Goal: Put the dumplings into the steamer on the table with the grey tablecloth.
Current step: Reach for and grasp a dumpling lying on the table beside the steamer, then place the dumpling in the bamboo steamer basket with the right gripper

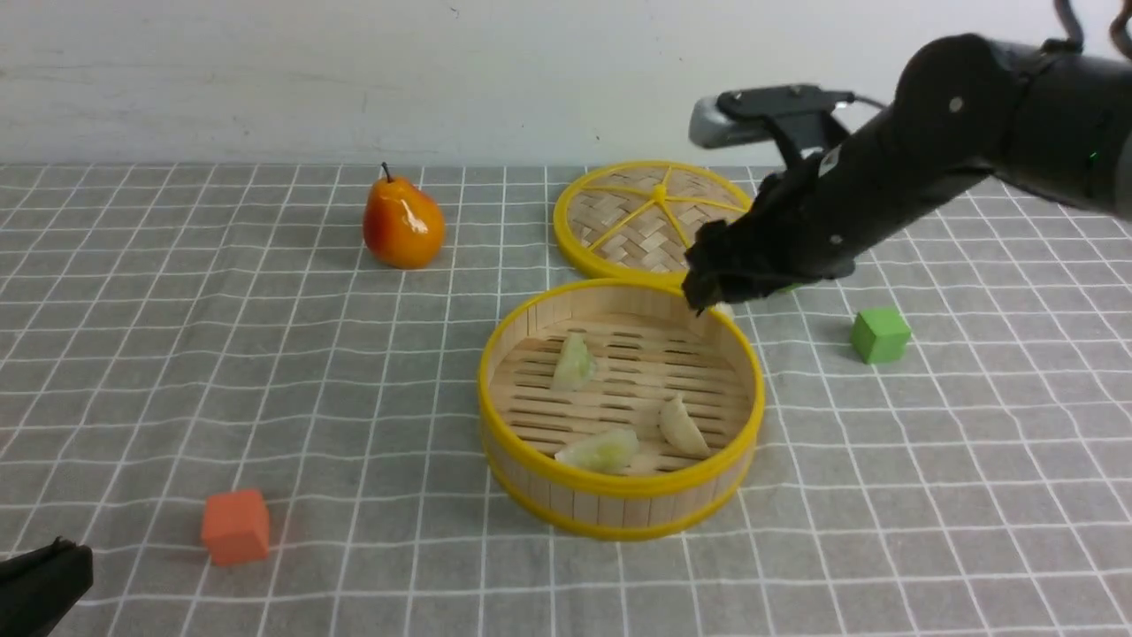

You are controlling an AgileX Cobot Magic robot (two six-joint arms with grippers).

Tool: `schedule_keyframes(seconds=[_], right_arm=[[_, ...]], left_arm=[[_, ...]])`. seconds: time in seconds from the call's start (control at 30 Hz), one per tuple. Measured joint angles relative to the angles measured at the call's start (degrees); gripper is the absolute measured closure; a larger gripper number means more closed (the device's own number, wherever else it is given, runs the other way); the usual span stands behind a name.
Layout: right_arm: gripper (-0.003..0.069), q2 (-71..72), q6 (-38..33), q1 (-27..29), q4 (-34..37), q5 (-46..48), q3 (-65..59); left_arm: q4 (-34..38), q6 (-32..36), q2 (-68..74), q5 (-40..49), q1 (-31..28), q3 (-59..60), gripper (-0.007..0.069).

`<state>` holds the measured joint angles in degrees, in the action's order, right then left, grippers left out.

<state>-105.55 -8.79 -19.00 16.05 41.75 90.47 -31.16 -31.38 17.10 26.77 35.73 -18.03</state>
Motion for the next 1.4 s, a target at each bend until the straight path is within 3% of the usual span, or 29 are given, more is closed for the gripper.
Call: schedule_keyframes(seconds=[0.13, 0.23, 0.37, 0.6, 0.77, 0.9, 1.2, 1.4], right_arm=[[0.0155, -1.9, 8.4, 5.0, -6.8, -6.7, 1.1], [0.017, -6.5, 12.7, 7.6, -7.3, -12.7, 1.3], [0.0176, -13.1, 13.6, 8.1, -5.7, -17.0, 4.1], [0.0179, -23.8, 10.3, 6.4, -4.5, -15.8, 13.6], [0.025, -30.1, 9.3, 6.2, -3.0, -12.2, 19.5], [0.0422, -31.1, 8.8, 6.2, -2.9, -9.4, 22.2], [0.0429, -28.2, 3.9, 6.1, -2.1, 6.1, 30.3], [0.0429, -23.5, 0.9, 3.7, 2.9, 18.1, 34.3]], left_arm=[[-0.3, 0.0, 0.0, 0.1, 0.0, 0.0, 0.0638], [-1.1, 0.0, 0.0, 0.2, 0.0, 0.0, 0.0638], [-3.0, 0.0, 0.2, 0.3, 0.0, 0.9, 0.0638], [-6.2, 0.0, 2.8, -1.5, 0.0, 2.7, 0.0635], [-6.4, 0.0, 5.3, -1.7, 0.0, 2.7, 0.0635], [-6.5, 0.0, 6.1, -1.7, 0.0, 2.7, 0.0635], [-6.6, 0.0, 6.4, -1.7, 0.0, 2.7, 0.0631], [-6.7, 0.0, 6.4, -2.3, 0.0, 2.7, 0.0628]])
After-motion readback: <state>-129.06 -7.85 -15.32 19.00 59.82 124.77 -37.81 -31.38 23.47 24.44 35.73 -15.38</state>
